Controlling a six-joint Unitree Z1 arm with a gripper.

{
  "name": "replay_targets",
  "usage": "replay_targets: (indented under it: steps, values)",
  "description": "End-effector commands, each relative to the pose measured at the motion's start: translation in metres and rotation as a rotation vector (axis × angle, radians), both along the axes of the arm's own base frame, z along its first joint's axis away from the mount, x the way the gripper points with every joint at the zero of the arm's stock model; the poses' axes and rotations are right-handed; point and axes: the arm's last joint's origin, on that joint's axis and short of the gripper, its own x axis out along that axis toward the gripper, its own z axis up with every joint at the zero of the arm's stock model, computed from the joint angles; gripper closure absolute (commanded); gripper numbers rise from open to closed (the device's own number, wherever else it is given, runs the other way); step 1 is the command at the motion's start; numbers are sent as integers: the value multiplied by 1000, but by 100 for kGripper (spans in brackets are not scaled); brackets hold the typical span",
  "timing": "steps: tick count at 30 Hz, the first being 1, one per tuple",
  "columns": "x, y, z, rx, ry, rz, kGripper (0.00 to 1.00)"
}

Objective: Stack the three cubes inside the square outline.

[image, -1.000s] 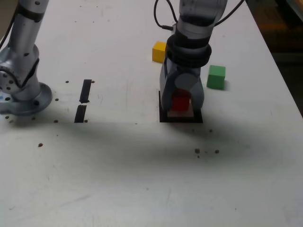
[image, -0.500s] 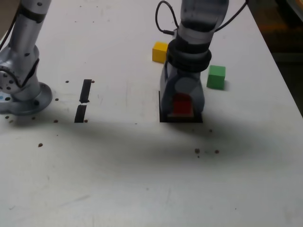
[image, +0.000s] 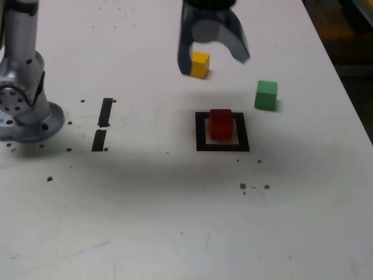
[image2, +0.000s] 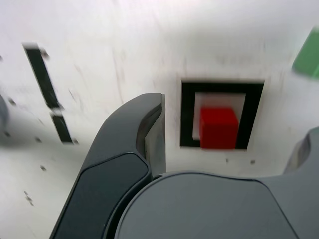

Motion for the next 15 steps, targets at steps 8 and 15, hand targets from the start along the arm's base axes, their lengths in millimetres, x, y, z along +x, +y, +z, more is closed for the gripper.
replay_targets:
  steps: [8,15]
  values:
    - [-25,87,-18,73,34,-78,1]
    - [-19,112,-53,88,40,-159,4]
